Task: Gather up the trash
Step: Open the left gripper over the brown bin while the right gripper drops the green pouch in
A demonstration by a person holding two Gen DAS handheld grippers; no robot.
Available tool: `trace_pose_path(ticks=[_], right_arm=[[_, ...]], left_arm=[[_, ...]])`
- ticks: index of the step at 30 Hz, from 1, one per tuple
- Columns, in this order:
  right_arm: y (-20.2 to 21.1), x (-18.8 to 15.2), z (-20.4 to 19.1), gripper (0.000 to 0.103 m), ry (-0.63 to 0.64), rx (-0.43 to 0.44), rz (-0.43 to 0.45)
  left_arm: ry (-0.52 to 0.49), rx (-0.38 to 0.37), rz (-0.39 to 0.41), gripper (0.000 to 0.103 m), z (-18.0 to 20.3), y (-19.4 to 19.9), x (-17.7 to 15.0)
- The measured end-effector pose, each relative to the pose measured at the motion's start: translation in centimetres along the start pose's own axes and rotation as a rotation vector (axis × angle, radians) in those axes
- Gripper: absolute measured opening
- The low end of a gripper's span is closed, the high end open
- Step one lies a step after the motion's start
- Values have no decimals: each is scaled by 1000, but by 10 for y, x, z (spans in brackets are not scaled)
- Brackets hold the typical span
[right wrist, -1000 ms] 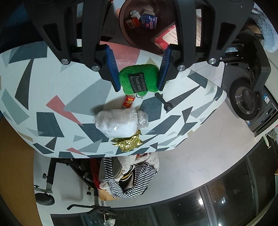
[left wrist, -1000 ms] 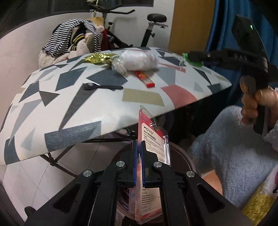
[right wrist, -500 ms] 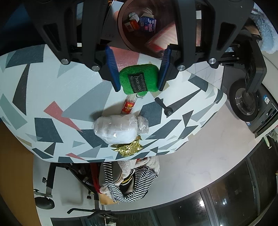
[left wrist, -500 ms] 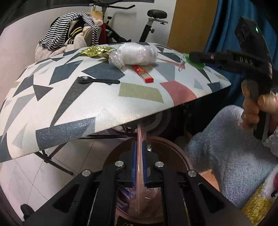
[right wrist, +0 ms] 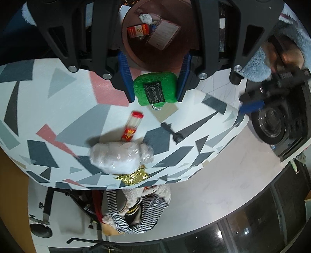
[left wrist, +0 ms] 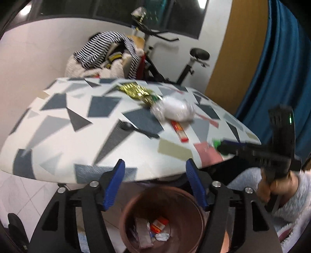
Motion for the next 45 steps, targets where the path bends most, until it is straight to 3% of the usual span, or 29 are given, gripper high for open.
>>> trace_pose_path(ticks=[12,21,32,36,42,45], right_arm=[[-27,-41,-43,46,101,70,-127],[-53,-74,-56,46,112,124,-223],[-98,-112,-48,46,117,-20,-402],[-103,-117,-45,48,117,-43,-418],[-104,-119,-35,49,106,-82,-424],[-107,-118,-30,63,99,-97,-417]], left_arm=[[50,110,63,91,-29,24,11],[-3,176,50,95,-30,18,-4],[46,174,71,95,-45,19,-25],[75,186,55,95,-50,15,-28],[38,195,32,95,-43,8,-30],[18,197,27,95,-38,6,-31]])
Point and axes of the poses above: each gripper's, at about its wrist camera, not at the fingertips, and y roughly against the way its jaws point, z to its right, x to its top, the point moved 4 cm from there along -y, roughly the way its jaws point, and after that the axes turned 1 degree about -y, right-handed, at the moved point
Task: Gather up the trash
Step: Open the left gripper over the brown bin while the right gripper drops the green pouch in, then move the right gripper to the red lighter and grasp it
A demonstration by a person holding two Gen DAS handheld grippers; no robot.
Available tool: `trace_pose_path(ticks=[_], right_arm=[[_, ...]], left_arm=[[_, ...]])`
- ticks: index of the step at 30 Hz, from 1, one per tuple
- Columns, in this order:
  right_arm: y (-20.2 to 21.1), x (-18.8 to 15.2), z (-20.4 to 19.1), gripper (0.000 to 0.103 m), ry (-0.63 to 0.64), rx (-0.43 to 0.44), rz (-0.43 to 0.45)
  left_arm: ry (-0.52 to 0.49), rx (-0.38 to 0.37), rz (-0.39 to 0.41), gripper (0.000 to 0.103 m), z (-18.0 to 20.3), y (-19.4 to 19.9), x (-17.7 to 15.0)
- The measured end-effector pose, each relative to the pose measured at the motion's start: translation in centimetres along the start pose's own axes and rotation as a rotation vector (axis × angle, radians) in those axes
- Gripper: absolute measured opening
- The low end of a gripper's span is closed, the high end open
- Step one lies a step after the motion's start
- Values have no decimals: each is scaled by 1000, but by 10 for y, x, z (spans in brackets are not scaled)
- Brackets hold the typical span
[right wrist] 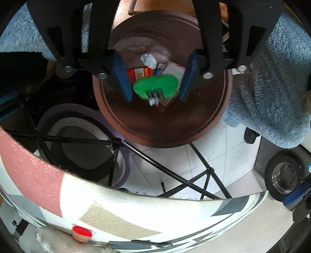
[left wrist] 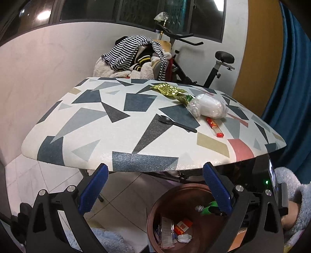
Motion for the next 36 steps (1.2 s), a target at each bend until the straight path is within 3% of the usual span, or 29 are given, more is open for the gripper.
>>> trace_pose_path(ticks=[6,10,22,30,36], right_arm=[[9,4,1,89,-2,-8,47],[20,7,-1,97,14,-9,91],[77,31,7,97,33,-34,315],[98,60,27,97,9,-53,388],[98,79,50,97,-33,-39,356]], left_arm=[[-12,3,1,95,4,1,-1],[1,7,6,95,1,2,-1],[-21,17,24,95,5,3,11],[27,26,29,95,-6,-1,30],[37,24,22,95,-11,-6,47]])
Point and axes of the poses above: each gripper's, at about its wrist camera, not at the fingertips, and y roughly against the way its jaws point, z to its right, x to its top, the point moved 4 cm from there along -y, roughly the way its jaws point, and after that the axes turned 1 degree about -y, right-handed, at the moved point
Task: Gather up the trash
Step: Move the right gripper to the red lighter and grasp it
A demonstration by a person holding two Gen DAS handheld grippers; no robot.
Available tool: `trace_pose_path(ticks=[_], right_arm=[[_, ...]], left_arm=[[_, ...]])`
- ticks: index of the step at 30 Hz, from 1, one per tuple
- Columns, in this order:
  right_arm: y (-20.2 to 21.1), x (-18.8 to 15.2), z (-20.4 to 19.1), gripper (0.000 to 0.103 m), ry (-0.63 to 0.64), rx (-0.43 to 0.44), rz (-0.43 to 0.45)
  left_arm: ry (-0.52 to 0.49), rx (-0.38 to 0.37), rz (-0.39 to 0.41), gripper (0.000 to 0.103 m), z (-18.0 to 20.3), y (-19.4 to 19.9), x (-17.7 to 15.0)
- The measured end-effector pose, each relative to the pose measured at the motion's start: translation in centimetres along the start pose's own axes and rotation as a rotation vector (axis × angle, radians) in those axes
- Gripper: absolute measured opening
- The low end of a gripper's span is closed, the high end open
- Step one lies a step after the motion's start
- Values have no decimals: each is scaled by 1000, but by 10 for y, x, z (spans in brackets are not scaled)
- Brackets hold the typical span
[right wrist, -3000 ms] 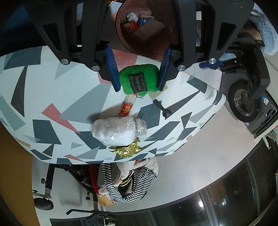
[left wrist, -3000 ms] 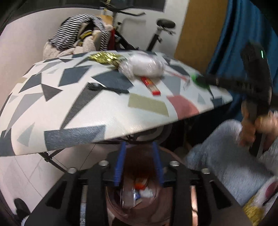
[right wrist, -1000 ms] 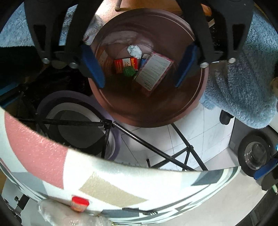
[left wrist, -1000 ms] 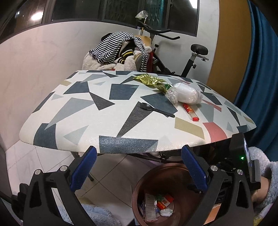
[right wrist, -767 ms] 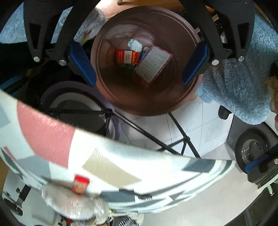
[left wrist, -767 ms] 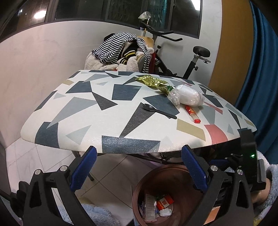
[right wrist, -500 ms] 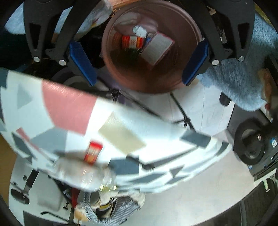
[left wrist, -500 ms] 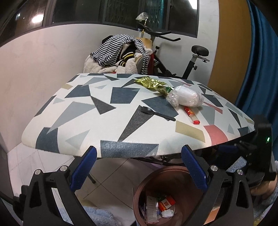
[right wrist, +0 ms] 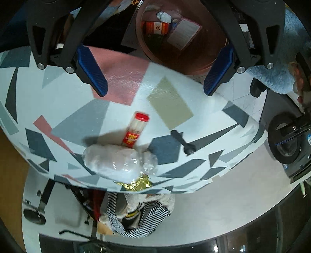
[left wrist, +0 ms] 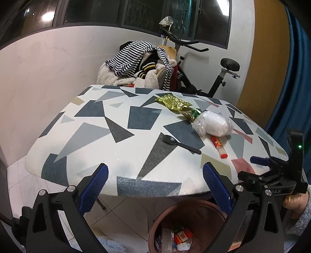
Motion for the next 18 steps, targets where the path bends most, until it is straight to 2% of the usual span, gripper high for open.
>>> trace_pose_path(ticks=[3,9,13,14,18], right_arm=[[-10,10,13,97,-24,-66,-41],[-28,33,21,96,-30,-95,-23],[-49,48,29,69,-53,-120,-41],[-54,53,30,67,-51,-146,-42],[-75,64,28,53,-44,-156,-70]], left_arm=[[24,-6,-26,95,-1,-8,6],[129,-16,-84,95,-5,-27,14],[218,-26,-114,95,-11,-41,21],[234,-26,-119,95,-11,-45,22],[303,-44,-142,91,-13,-61,28]])
Point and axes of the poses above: each gripper's, at about its wrist camera, not at the fingertips, and y roughly against the way its jaws point, z to its right, x to its top, the point moved 4 cm from there along -y, roughly the way its jaws point, and after that the axes turned 1 degree about -y, right-handed, at the moved point
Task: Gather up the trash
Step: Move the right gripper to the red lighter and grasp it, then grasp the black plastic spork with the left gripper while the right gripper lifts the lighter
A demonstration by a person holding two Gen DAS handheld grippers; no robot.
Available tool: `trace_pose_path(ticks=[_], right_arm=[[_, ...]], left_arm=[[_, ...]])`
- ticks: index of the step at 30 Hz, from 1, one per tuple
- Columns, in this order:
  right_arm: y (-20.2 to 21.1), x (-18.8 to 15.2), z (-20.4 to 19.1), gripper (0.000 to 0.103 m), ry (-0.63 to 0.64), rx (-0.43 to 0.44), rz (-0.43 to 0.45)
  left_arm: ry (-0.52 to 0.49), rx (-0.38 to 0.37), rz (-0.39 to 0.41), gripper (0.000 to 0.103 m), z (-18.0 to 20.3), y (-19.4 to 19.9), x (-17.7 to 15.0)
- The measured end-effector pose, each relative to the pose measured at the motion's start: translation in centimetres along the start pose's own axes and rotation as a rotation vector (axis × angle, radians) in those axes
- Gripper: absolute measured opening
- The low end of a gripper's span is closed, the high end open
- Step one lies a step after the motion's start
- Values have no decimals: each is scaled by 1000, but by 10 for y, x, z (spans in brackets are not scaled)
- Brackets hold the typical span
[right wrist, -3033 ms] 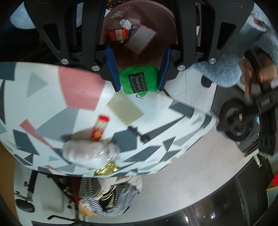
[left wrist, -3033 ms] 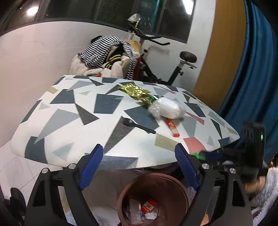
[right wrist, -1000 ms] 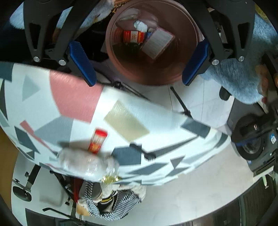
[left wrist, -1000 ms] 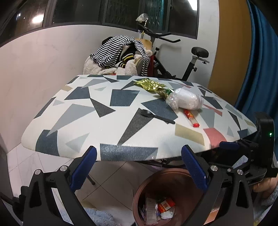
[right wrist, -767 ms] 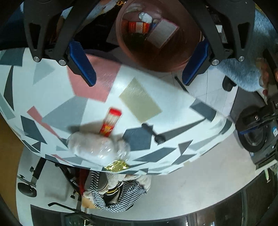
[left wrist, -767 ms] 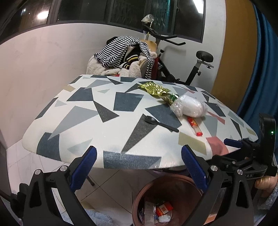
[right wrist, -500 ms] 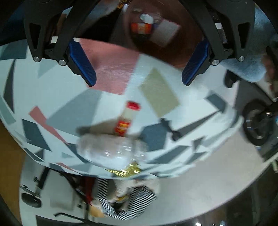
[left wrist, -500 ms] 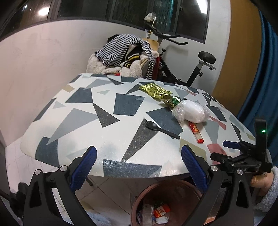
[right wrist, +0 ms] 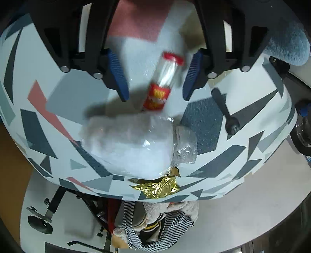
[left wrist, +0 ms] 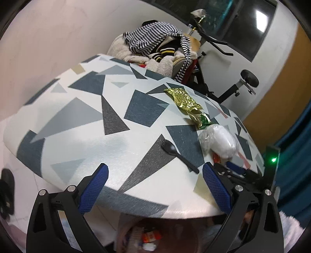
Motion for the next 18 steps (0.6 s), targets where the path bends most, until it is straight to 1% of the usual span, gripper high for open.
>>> trace_pose_path(ticks=[3,5,7,10,14,16,18], right_arm=[[-10,3,-1,45,4,-30,-21],[-12,4,-1,43,4,-35,-11],[-13,3,-2,32,9,-21,-8],[-13,1,-2,28,32,-8,-6],[-7,-7,0,27,45,22,5],[-4,-10,1,27,42,29,9],[-1,-14,3,27,40,35,16]], left_arm=[[20,-12,-26,87,4,-12,2],[27,-21,-44,84,8,-21,2],[25,-24,-63,81,12,-30,1],[18,-33,-98,73,21,-45,-1],[13,-32,-141,62,30,-67,-5],[31,-35,-164,58,32,-78,-7],[61,-42,-192,49,33,-90,-8]])
Point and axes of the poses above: each gripper's, at about its wrist camera, not at the fingertips, and y roughly against the way its jaws point, z to its right, x to its top, the point moved 4 cm from there along -y, roughly the way its jaws point, and after that the axes turned 1 degree about -y, right-handed, at the moved point
